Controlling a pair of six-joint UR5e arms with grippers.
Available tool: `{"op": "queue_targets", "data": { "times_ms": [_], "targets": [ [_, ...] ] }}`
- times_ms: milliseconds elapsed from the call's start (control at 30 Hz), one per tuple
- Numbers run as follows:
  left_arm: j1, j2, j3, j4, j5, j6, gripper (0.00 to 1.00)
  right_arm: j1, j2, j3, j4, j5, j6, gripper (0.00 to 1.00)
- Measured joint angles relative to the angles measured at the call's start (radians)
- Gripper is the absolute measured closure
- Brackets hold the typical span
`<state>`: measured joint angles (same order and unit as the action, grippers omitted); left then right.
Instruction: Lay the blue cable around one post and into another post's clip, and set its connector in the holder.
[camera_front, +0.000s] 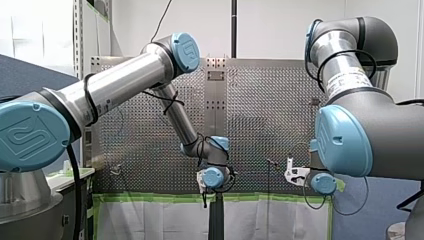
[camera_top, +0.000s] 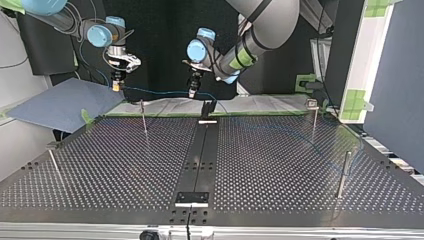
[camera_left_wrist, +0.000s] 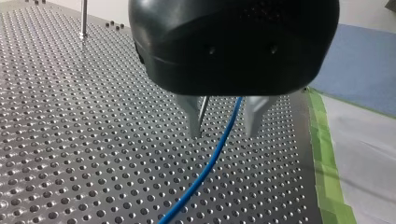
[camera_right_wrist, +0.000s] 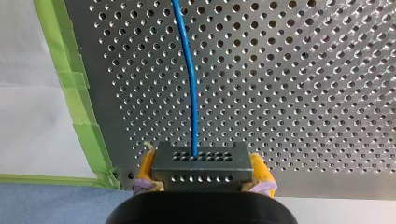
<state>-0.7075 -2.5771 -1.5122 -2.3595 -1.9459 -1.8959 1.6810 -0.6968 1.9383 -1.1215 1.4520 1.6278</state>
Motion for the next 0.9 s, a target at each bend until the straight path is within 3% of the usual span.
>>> {"op": "queue_targets", "data": {
  "times_ms": [67,100,167,667,900],
  "targets": [
    [0.000,0.000,0.000,0.000,0.000,0.000,0.88,0.000,0.000,0.000,0.000,0.000,0.000,1.00],
    [0.000,0.000,0.000,0.000,0.000,0.000,0.88,0.000,0.000,0.000,0.000,0.000,0.000,1.00],
    [0.000,0.000,0.000,0.000,0.000,0.001,1.00,0.000,0.000,0.000,0.001,0.000,0.000,1.00],
    [-0.005,0.000,0.000,0.000,-0.001,0.006,1.00,-0.003,0.000,0.000,0.002,-0.001,0.000,1.00],
    [-0.033,0.000,0.000,0.018,0.006,0.039,1.00,-0.016,0.000,0.000,0.002,-0.001,0.000,1.00]
  ]
}}
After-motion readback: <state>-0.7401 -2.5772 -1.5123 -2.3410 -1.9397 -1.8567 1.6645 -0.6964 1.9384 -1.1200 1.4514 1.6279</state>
